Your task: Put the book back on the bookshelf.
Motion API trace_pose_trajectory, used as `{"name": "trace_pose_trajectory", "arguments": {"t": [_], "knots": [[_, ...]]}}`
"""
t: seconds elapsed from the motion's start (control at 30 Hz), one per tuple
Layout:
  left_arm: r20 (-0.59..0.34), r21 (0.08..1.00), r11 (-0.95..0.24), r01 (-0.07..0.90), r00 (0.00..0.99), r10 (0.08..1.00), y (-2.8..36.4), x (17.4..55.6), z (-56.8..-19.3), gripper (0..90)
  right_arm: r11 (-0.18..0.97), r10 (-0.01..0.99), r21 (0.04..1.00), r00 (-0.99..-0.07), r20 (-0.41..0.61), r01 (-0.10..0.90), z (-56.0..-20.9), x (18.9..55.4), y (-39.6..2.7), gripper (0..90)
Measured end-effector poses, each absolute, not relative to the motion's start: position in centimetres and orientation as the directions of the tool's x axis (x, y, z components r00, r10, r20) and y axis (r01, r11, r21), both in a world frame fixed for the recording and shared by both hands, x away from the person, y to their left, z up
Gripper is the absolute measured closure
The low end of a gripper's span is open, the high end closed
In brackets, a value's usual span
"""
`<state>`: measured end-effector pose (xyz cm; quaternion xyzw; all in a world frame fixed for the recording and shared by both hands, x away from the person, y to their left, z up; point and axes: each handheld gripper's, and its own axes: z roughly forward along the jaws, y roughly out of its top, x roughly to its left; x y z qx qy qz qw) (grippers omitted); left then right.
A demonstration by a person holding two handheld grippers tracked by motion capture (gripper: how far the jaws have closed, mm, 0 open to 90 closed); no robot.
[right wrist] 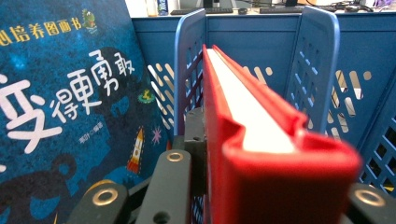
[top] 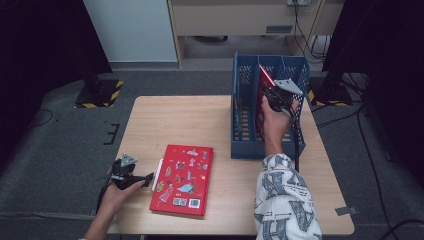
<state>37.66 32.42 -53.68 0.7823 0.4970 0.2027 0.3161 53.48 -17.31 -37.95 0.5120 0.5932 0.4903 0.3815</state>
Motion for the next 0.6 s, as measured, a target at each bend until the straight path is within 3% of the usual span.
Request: {"name": "trace_pose_trajectory", "arguments": {"t": [0.6], "knots": [[0.003,0.696,-0.31,0.648,0.429,0.903,32.2,37.6,-53.7,0.0,0.049,0.98,0.958,-0.2,0.009,0.284,-38.4,50.5,-16.9,77.0]]}}
